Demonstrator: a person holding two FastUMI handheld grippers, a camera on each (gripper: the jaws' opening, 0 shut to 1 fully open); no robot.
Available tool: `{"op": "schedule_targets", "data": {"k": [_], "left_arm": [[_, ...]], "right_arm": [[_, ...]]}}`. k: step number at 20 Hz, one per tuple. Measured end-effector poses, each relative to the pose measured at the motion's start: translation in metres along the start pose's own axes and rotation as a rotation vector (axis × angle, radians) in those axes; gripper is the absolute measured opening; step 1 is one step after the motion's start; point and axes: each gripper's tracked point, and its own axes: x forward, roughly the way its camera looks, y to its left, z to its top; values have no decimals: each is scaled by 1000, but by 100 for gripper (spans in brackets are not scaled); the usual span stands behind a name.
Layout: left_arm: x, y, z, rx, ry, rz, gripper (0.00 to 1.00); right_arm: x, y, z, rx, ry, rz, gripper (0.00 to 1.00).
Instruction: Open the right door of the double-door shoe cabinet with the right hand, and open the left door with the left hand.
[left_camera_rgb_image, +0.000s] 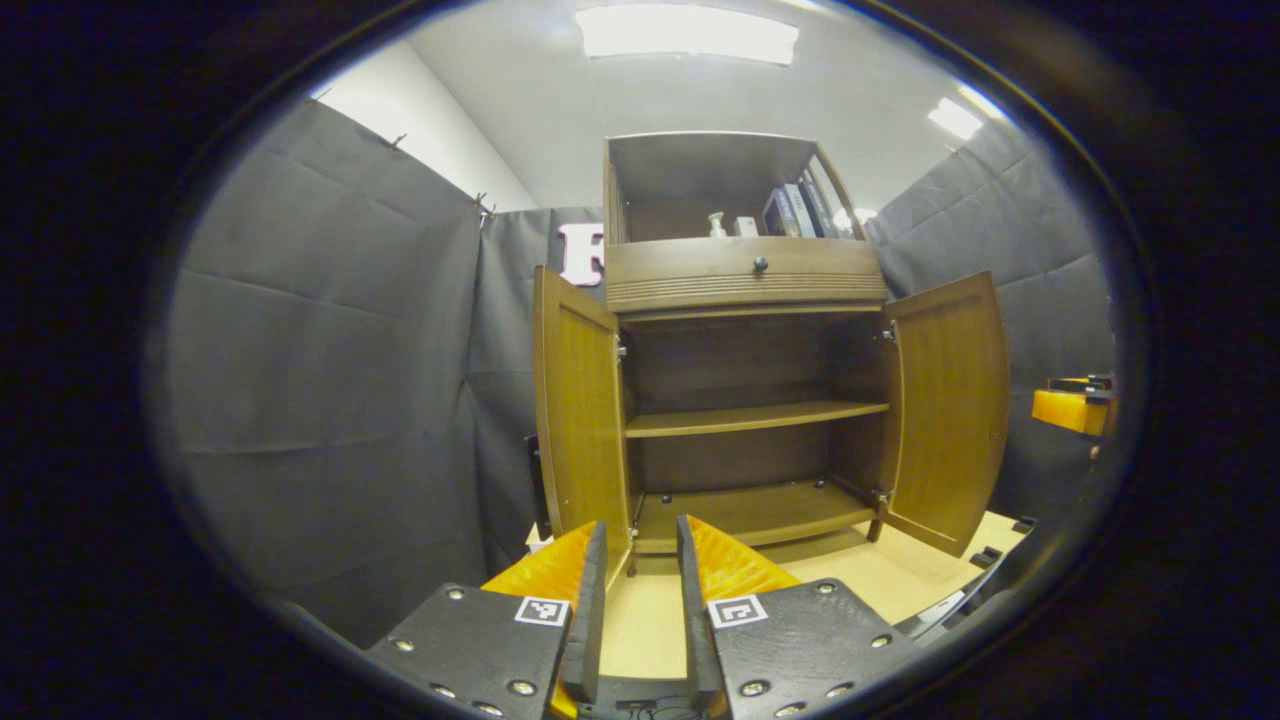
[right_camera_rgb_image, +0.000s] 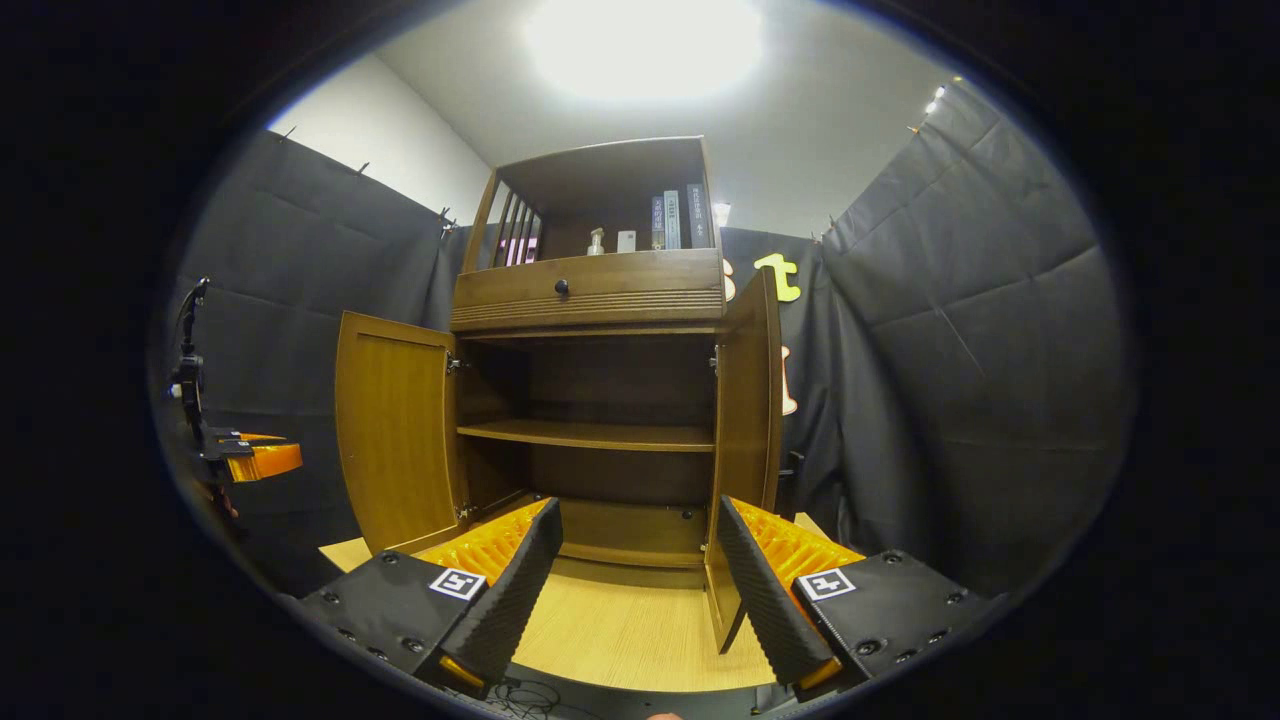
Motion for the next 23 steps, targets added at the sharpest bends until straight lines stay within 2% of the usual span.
{"op": "schedule_targets", "data": {"k": [4, 12, 23], "left_arm": [[-5, -6, 6, -7, -10, 4, 64], [-9, -1, 20, -11, -37, 42, 99], [-7, -1, 21, 1, -32, 44, 99]], "right_arm": [[-5, -5, -1, 11, 1, -5, 96], [-8, -10, 1, 12, -6, -14, 96], [-2, -11, -1, 8, -1, -18, 97]]}}
